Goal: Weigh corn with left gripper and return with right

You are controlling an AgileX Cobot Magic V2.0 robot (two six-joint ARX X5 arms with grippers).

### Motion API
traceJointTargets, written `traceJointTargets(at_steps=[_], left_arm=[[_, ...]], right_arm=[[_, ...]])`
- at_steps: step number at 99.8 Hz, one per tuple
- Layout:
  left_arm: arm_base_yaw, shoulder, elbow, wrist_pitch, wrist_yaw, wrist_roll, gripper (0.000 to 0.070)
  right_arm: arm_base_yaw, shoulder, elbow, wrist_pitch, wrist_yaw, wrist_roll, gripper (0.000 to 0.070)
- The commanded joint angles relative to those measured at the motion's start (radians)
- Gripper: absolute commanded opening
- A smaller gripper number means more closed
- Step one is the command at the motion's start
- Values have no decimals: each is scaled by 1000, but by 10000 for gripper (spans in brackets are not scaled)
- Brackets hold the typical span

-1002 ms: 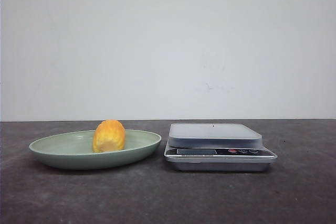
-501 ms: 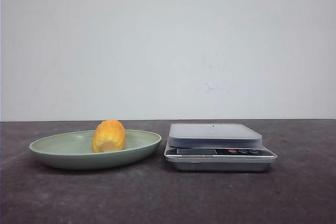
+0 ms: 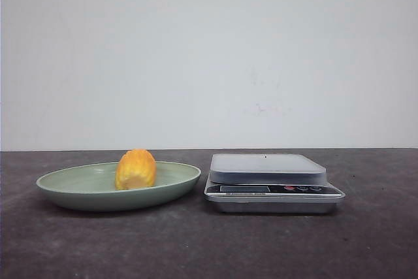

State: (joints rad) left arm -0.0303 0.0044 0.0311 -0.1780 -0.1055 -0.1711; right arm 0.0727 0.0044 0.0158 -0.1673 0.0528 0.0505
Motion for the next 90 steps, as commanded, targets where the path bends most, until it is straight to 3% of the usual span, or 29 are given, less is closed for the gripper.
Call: traceJointTargets(at_steps=[1, 31, 50, 57, 67, 90], left_arm=[[0, -1, -17, 3, 2, -13, 11], [0, -1, -17, 43, 2, -29, 11], [0, 0, -17, 57, 2, -96, 10], [0, 0, -6, 71, 37, -164, 11], [0, 32, 54, 43, 72, -281, 11], [-1, 288, 365, 44, 108, -269, 11]], right_arm=[[5, 0, -3, 0, -3, 19, 5], [5, 0, -3, -6, -8, 61, 5], [5, 0, 4, -5, -12, 129, 4], [5, 0, 26, -2, -14, 162, 4], [5, 22, 89, 2, -12, 153, 4], [5, 242, 382, -63, -13, 199, 4]])
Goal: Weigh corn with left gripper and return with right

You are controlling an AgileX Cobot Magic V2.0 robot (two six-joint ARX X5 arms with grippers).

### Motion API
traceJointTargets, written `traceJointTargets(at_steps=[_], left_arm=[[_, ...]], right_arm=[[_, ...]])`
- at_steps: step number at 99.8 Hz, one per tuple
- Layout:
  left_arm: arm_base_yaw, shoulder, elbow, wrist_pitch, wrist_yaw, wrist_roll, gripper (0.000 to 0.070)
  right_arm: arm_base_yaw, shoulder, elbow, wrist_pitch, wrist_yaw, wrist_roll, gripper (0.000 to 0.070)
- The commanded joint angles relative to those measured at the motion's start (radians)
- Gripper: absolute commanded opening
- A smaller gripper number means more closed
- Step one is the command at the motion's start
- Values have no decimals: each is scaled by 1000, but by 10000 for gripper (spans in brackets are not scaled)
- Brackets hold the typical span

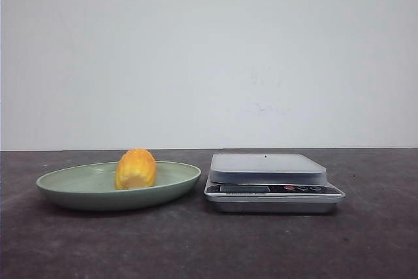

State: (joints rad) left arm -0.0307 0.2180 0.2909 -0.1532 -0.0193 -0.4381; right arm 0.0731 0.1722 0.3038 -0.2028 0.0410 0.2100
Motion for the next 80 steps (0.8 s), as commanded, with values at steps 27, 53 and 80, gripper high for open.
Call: traceJointTargets(at_steps=[27, 53, 80], left_arm=[[-4, 386, 501, -85, 219, 48, 432], [-120, 576, 706, -229, 242, 94, 434], [-349, 836, 713, -220, 91, 97, 434]], right_arm=[[4, 343, 420, -121, -86, 37, 350], [6, 500, 651, -230, -185, 25, 451], [24, 585, 785, -326, -241, 13, 451]])
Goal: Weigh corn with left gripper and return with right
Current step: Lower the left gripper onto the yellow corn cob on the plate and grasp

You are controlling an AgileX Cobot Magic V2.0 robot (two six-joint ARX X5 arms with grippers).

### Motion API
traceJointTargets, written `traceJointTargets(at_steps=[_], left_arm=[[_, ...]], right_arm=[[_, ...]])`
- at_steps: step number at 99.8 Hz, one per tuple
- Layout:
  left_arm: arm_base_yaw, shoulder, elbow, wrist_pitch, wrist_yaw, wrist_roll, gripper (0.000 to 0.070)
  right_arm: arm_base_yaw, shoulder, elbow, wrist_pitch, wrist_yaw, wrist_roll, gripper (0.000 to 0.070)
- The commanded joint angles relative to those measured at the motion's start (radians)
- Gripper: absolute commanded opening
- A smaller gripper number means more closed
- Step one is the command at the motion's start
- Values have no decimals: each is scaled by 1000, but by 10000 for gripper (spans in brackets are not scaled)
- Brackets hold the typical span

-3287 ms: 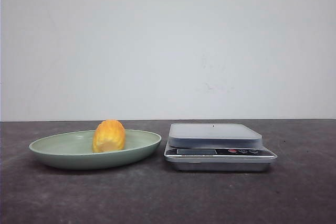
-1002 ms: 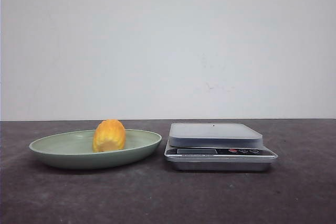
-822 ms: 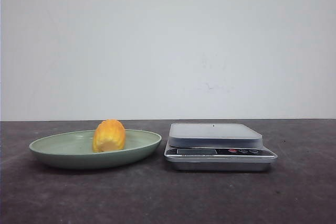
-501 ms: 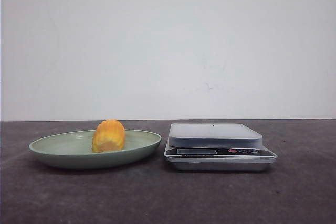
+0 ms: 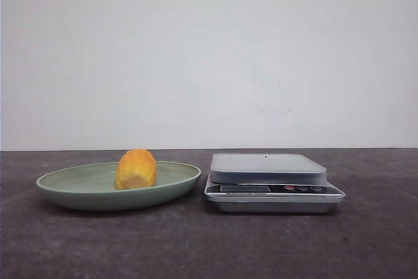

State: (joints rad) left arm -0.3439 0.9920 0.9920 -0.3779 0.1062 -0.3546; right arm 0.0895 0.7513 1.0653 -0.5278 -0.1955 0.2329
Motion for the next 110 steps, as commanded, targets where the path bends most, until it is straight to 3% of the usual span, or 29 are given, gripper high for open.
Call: traceJointTargets(at_steps=[1, 27, 46, 110], left_arm=[[-43, 74, 12, 5, -40, 14, 434], [-171, 364, 12, 100, -113, -21, 434], [-224, 511, 12, 158, -214, -22, 434], [-247, 709, 12, 166, -266, -93, 433]], right_arm=[[9, 6, 23, -1, -5, -10, 451], [21, 5, 23, -22, -7, -10, 451], [21, 5, 23, -37, -14, -13, 451], [21, 5, 23, -42, -14, -41, 451]])
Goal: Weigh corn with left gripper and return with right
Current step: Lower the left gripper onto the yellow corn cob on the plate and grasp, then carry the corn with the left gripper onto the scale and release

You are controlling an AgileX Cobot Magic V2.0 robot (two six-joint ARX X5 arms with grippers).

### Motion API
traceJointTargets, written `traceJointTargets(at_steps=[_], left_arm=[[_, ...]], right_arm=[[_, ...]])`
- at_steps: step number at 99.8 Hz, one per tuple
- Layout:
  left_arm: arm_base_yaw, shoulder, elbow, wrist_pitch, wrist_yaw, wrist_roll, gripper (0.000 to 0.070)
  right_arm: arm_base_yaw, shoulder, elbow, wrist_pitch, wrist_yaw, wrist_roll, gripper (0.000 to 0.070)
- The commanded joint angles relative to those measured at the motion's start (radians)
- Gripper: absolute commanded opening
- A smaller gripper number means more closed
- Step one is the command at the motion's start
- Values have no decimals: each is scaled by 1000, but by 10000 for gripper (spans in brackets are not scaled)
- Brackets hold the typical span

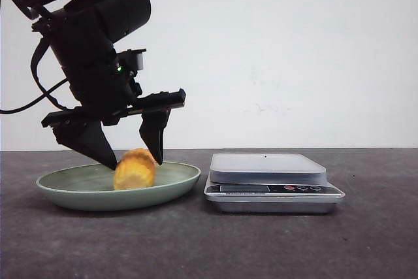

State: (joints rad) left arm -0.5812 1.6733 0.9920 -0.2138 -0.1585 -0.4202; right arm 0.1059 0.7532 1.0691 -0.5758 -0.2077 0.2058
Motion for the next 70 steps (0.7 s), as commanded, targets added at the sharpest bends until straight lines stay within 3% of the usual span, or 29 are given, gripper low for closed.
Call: traceJointTargets(at_steps=[1, 15, 40, 70], left_arm=[[-10, 28, 12, 0, -1, -30, 433], [-10, 29, 12, -3, -1, -35, 404], [-10, 29, 12, -17, 1, -27, 0], [-20, -18, 32, -31, 6, -6, 2]], right_arm=[[4, 3, 19, 6, -2, -15, 451], [4, 3, 19, 6, -2, -23, 451], [4, 3, 19, 7, -1, -23, 451], [4, 4, 19, 7, 0, -23, 451]])
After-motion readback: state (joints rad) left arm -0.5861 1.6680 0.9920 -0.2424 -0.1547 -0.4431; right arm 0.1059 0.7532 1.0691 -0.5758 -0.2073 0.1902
